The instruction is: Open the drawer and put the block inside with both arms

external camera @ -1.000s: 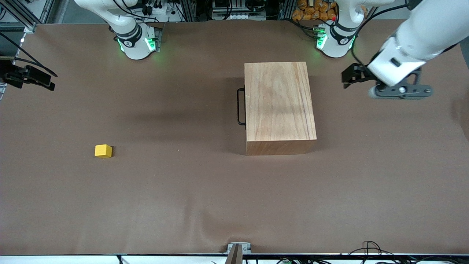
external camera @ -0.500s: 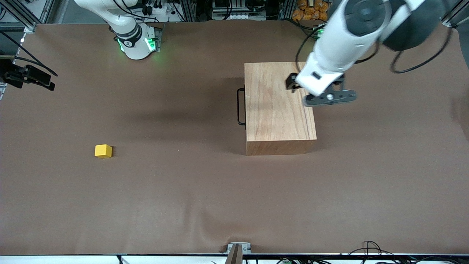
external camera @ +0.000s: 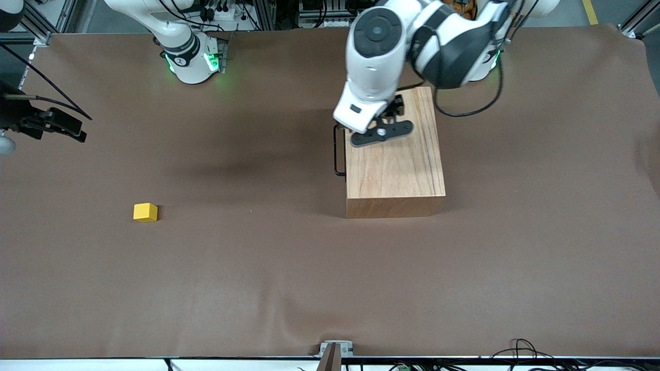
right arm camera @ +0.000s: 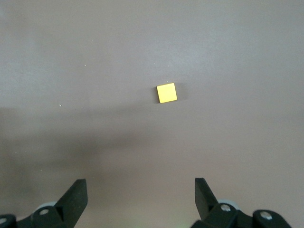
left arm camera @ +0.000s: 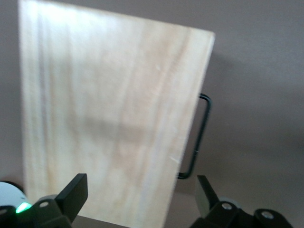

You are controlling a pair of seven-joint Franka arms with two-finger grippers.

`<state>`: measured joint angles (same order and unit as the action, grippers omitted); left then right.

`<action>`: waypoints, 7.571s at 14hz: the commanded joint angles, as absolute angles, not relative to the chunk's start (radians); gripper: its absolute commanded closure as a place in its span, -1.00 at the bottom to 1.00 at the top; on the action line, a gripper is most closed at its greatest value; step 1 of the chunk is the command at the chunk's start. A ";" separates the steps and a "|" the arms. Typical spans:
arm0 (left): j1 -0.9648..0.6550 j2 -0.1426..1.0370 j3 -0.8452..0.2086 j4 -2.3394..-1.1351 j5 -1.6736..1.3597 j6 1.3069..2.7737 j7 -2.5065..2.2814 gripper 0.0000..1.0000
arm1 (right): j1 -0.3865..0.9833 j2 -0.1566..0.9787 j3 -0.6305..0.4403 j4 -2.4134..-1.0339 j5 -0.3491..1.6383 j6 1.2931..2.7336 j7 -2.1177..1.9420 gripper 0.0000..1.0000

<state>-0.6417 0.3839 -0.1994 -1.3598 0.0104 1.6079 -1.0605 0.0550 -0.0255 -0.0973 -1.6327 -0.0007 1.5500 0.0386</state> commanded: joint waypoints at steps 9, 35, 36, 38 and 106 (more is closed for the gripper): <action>-0.813 0.586 -0.178 -1.275 0.165 1.773 -1.253 -1.00 | 0.040 -0.095 -0.097 -1.784 0.014 1.566 0.038 -1.00; -0.864 0.753 -0.179 -1.284 0.339 1.845 -1.173 -1.00 | -0.040 0.188 -0.097 -1.824 0.000 1.996 -0.281 -1.00; -0.862 0.752 -0.181 -1.282 0.341 1.856 -1.172 -1.00 | -0.040 0.249 -0.095 -1.772 0.000 1.994 -0.305 -1.00; -0.862 0.753 -0.181 -1.282 0.339 1.897 -1.180 -1.00 | -0.041 0.360 -0.095 -1.679 -0.002 1.993 -0.372 -1.00; -0.732 0.445 -0.201 -1.318 0.179 1.873 -0.935 -1.00 | 0.317 0.202 -0.091 -1.578 0.189 1.518 0.690 0.92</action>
<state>-0.7651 0.5119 -0.1950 -1.2675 0.1984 1.9268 -0.9970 0.2669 0.2426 -0.0812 -1.5273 0.1798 1.4793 0.6019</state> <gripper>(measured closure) 0.000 0.441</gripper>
